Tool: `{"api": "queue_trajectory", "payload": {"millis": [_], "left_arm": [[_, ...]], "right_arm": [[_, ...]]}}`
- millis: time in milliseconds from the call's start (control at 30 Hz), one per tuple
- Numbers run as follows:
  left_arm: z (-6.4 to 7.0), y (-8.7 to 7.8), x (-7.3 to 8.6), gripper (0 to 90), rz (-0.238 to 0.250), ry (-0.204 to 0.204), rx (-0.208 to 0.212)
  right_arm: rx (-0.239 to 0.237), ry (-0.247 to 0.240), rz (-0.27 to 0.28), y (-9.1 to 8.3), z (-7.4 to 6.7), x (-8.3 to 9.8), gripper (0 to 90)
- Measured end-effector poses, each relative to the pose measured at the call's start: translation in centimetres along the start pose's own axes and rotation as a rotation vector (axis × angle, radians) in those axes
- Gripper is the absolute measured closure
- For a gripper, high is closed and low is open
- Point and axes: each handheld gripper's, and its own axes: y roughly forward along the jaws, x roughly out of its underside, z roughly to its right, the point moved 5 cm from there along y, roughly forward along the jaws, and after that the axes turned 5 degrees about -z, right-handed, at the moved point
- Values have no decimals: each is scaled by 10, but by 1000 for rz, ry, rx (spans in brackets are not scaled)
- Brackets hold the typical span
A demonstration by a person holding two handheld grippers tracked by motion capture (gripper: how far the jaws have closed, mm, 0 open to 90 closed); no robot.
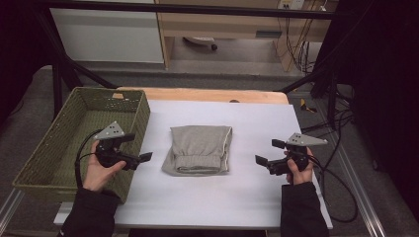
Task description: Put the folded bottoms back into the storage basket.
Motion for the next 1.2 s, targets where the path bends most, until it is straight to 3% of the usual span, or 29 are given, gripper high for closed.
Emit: {"api": "queue_trajectory", "payload": {"millis": [1200], "left_arm": [[5,-9,-16,2,19,-14,-57]], "right_arm": [[3,-7,-2,0,1,1,14]]}}
